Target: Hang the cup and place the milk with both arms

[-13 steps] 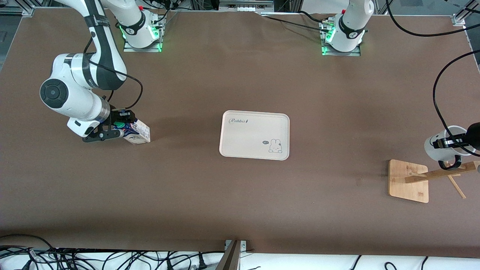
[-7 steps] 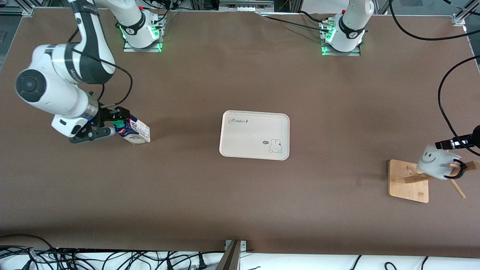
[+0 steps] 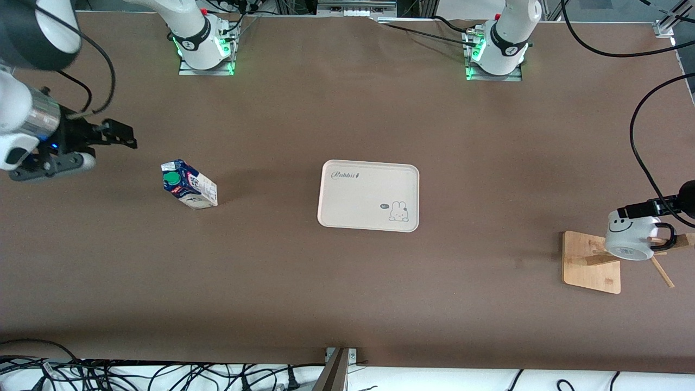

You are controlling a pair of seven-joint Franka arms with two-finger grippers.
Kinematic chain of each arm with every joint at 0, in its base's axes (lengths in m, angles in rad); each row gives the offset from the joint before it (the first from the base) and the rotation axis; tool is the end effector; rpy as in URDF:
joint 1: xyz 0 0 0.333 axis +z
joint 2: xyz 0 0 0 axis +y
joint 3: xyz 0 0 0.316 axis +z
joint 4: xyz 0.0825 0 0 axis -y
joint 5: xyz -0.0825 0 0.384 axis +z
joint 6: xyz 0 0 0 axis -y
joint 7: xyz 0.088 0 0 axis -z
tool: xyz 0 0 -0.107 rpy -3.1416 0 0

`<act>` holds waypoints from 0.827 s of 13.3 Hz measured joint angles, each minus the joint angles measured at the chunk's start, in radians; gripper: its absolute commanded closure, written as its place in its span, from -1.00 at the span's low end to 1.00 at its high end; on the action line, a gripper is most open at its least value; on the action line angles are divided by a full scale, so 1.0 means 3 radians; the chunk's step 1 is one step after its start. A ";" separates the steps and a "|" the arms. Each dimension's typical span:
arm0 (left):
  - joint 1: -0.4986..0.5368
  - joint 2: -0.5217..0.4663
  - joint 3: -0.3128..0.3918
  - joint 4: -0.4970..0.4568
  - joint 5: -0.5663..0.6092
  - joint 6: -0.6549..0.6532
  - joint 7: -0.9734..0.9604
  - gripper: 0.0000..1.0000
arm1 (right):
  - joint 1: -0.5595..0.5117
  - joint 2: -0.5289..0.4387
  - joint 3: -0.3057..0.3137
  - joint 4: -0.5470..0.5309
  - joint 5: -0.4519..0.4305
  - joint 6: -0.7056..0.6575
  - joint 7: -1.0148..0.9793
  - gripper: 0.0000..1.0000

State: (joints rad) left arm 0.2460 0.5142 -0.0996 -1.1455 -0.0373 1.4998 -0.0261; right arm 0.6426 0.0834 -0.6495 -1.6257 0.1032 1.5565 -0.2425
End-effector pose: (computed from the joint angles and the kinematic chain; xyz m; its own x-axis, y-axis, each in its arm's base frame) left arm 0.6773 0.1126 0.4975 0.9722 0.1720 -0.1589 0.1866 -0.9790 0.0819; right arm 0.5674 0.0197 0.5600 0.9660 0.2296 -0.1186 0.2207 -0.9718 -0.0829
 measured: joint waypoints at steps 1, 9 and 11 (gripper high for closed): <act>-0.0046 -0.0027 -0.0017 0.0017 0.0000 -0.0149 -0.0012 -1.00 | 0.0002 -0.0119 0.0005 -0.0006 -0.0055 -0.0065 0.0013 -1.00; -0.0566 -0.0338 -0.0126 -0.0073 0.0307 -0.0547 -0.0072 -1.00 | -0.0922 -0.0536 0.1245 -0.0306 -0.0408 -0.0034 0.0413 -1.00; -0.0565 -0.0354 -0.0149 -0.0093 0.0310 -0.0516 -0.0009 -1.00 | -0.1432 -0.0522 0.1687 -0.0300 -0.0418 0.0029 0.0421 -1.00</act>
State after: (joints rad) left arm 0.0766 0.4081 -0.1441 -1.1734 0.0556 1.3450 -0.0288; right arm 0.2131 -0.0732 -0.1435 -1.7157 -0.0221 1.5652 -0.1161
